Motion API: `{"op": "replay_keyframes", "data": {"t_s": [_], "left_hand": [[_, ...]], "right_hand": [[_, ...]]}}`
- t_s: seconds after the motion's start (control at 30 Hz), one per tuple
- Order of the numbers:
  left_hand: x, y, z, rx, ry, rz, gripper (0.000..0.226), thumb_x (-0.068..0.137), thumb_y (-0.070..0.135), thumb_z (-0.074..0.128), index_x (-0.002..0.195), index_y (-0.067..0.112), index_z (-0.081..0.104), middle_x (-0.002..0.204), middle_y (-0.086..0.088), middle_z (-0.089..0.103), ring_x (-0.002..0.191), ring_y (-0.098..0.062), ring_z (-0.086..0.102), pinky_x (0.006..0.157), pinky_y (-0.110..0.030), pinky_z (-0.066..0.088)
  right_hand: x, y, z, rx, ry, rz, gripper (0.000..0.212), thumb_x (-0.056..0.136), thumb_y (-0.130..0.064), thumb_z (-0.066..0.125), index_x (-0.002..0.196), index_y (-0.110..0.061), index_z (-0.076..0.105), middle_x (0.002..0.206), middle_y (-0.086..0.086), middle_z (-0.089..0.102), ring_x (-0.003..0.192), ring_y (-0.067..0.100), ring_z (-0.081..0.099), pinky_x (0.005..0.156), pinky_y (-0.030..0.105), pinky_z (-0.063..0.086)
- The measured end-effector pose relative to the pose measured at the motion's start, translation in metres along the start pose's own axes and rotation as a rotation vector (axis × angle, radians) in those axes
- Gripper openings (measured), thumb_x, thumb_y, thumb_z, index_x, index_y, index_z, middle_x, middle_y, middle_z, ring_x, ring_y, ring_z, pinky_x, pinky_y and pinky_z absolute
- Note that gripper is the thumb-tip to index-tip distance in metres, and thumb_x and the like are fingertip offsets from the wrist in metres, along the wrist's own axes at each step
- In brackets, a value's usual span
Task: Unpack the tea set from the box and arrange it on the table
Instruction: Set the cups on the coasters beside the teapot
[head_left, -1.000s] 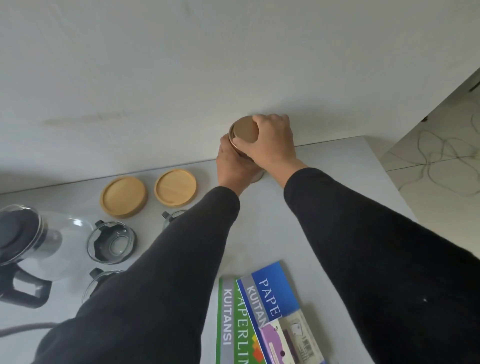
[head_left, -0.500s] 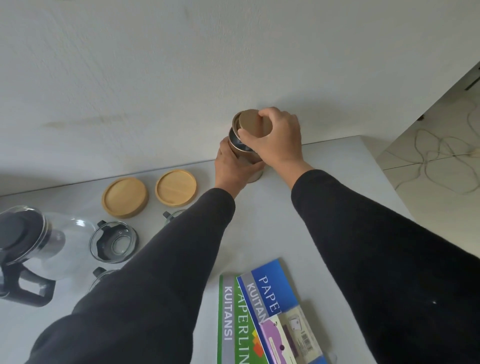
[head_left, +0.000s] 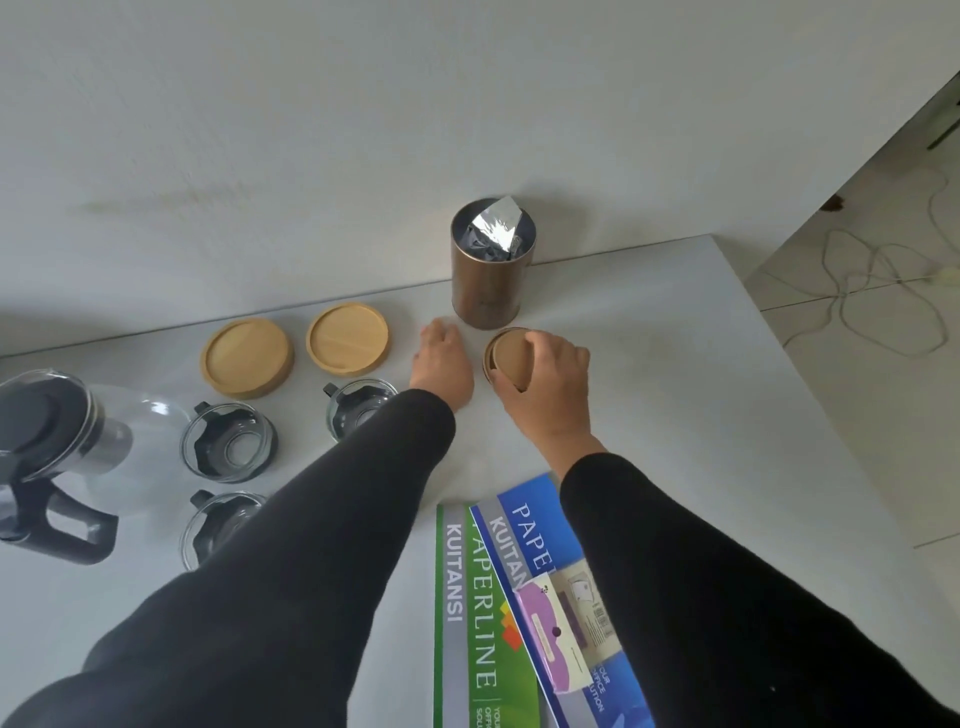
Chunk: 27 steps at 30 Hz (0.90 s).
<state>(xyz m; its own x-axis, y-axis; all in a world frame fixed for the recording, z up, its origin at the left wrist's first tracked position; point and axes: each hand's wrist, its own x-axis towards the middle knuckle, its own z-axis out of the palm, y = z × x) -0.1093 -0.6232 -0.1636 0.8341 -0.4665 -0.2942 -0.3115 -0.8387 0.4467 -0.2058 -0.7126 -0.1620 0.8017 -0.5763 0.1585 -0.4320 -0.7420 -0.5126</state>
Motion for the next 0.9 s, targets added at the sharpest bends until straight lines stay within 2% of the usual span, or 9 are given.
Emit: {"op": "replay_keyframes", "data": {"t_s": [0.2, 0.43, 0.57, 0.8, 0.9], "left_hand": [[0.003, -0.003, 0.003, 0.042, 0.026, 0.021, 0.052, 0.082, -0.009, 0.046, 0.133, 0.002, 0.04, 0.14, -0.013, 0.03, 0.133, -0.029, 0.031, 0.104, -0.037, 0.038], [-0.002, 0.001, -0.002, 0.02, -0.003, 0.01, 0.055, 0.082, -0.009, 0.045, 0.135, 0.003, 0.038, 0.142, -0.012, 0.029, 0.13, -0.029, 0.035, 0.104, -0.036, 0.038], [-0.008, 0.007, -0.019, -0.055, -0.027, -0.07, 0.049, 0.093, 0.003, 0.047, 0.141, 0.004, 0.037, 0.147, -0.013, 0.033, 0.133, -0.028, 0.039, 0.107, -0.032, 0.034], [-0.07, 0.016, -0.048, -0.33, 0.215, -0.051, 0.051, 0.098, 0.001, 0.04, 0.147, 0.005, 0.029, 0.152, -0.009, 0.027, 0.139, -0.022, 0.031, 0.11, -0.024, 0.026], [-0.105, 0.013, -0.068, -0.492, 0.34, -0.102, 0.049, 0.098, 0.001, 0.036, 0.146, 0.006, 0.03, 0.151, -0.007, 0.027, 0.137, -0.021, 0.035, 0.107, -0.022, 0.029]], "right_hand": [[0.007, 0.001, 0.012, -0.119, -0.088, -0.001, 0.061, 0.079, -0.042, 0.069, 0.127, -0.01, 0.048, 0.123, 0.012, 0.055, 0.111, 0.031, 0.046, 0.092, 0.032, 0.035], [0.01, 0.004, 0.01, -0.128, -0.161, 0.014, 0.068, 0.082, -0.042, 0.068, 0.135, -0.009, 0.042, 0.131, 0.012, 0.049, 0.117, 0.031, 0.04, 0.094, 0.034, 0.036], [0.006, -0.001, -0.001, -0.195, -0.197, 0.016, 0.077, 0.081, -0.052, 0.064, 0.141, -0.015, 0.034, 0.142, 0.014, 0.039, 0.127, 0.032, 0.034, 0.099, 0.039, 0.037], [-0.013, -0.036, -0.038, -0.173, -0.137, 0.036, 0.068, 0.086, -0.048, 0.059, 0.139, -0.013, 0.035, 0.141, 0.015, 0.038, 0.128, 0.033, 0.032, 0.098, 0.043, 0.036], [-0.029, -0.058, -0.057, -0.14, -0.099, 0.012, 0.065, 0.087, -0.045, 0.058, 0.139, -0.013, 0.035, 0.139, 0.015, 0.039, 0.128, 0.033, 0.032, 0.098, 0.043, 0.035]]}}
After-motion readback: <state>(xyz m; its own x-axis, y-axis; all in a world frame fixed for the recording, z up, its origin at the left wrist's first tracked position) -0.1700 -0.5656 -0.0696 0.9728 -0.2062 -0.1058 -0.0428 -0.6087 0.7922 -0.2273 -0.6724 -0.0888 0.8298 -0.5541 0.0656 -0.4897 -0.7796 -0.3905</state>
